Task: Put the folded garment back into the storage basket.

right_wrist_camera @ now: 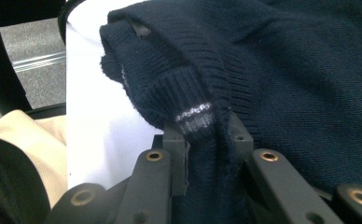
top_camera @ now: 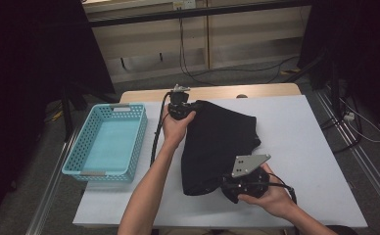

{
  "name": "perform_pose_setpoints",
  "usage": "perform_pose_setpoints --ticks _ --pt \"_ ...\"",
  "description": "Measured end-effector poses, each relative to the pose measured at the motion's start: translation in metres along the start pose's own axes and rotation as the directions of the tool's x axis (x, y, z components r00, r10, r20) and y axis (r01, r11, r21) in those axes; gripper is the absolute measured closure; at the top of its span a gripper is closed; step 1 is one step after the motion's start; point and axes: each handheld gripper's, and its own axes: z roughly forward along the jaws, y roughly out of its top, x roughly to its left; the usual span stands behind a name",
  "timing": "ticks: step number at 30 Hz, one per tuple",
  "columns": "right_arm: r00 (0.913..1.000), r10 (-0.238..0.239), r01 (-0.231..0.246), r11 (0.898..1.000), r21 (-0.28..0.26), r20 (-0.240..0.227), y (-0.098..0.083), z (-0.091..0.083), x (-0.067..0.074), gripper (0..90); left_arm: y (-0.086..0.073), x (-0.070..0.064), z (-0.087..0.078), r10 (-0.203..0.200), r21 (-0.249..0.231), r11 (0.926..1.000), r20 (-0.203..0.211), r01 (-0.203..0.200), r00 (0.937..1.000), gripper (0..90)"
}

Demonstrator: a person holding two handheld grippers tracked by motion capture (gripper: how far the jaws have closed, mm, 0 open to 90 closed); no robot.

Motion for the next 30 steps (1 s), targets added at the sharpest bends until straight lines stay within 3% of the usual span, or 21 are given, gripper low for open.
perform_pose_setpoints --ticks 6,12,17,30 --pt "0.9999 -0.012 0.012 1.000 -0.012 0.000 0.008 -0.001 0.000 76.0 0.005 0.006 -0.005 0.030 0.022 0.9993 -0.010 -0.030 0.9995 78.3" --pt "0.9999 -0.012 0.012 0.999 -0.034 0.000 0.014 -0.002 -0.001 76.0 0.008 0.008 -0.008 0.010 0.001 1.0000 -0.010 -0.010 0.9999 78.5" --pt "0.9997 -0.022 0.022 0.999 -0.038 0.000 0.020 -0.003 0.000 76.0 0.015 0.006 -0.012 0.021 0.005 0.9998 -0.010 -0.021 0.9997 78.5" --pt "0.9989 -0.048 0.048 0.996 -0.077 -0.001 0.040 0.000 0.000 76.0 0.029 0.010 -0.025 0.004 -0.043 0.9991 -0.022 -0.005 0.9998 78.5"
